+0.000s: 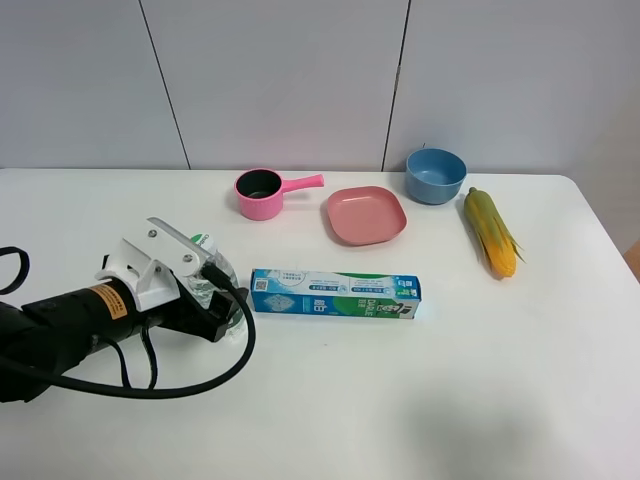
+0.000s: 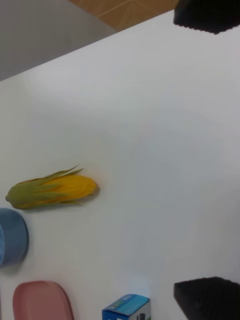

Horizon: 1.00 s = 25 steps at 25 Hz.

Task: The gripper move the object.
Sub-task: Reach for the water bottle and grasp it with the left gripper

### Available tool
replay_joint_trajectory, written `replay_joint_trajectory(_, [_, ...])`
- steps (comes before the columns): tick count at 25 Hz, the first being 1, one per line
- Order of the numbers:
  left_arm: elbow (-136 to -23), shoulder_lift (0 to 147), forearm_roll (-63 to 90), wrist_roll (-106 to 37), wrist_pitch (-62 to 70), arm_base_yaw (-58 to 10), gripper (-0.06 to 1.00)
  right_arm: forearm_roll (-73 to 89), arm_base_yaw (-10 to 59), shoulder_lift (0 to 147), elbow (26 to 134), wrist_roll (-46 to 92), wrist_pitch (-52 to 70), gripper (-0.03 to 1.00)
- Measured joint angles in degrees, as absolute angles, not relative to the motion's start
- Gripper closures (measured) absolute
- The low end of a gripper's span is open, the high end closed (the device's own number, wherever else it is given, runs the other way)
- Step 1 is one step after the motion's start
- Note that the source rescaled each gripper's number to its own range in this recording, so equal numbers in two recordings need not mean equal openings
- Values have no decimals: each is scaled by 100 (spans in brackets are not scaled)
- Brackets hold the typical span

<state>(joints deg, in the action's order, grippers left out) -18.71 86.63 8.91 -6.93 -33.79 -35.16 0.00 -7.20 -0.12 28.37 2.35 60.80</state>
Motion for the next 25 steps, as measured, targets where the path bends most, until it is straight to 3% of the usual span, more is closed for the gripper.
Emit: replay_joint_trajectory(25, [-2202,8884,881,-670,-3077,-3516,-6,0,-720,-12,2837,235,6080,-3])
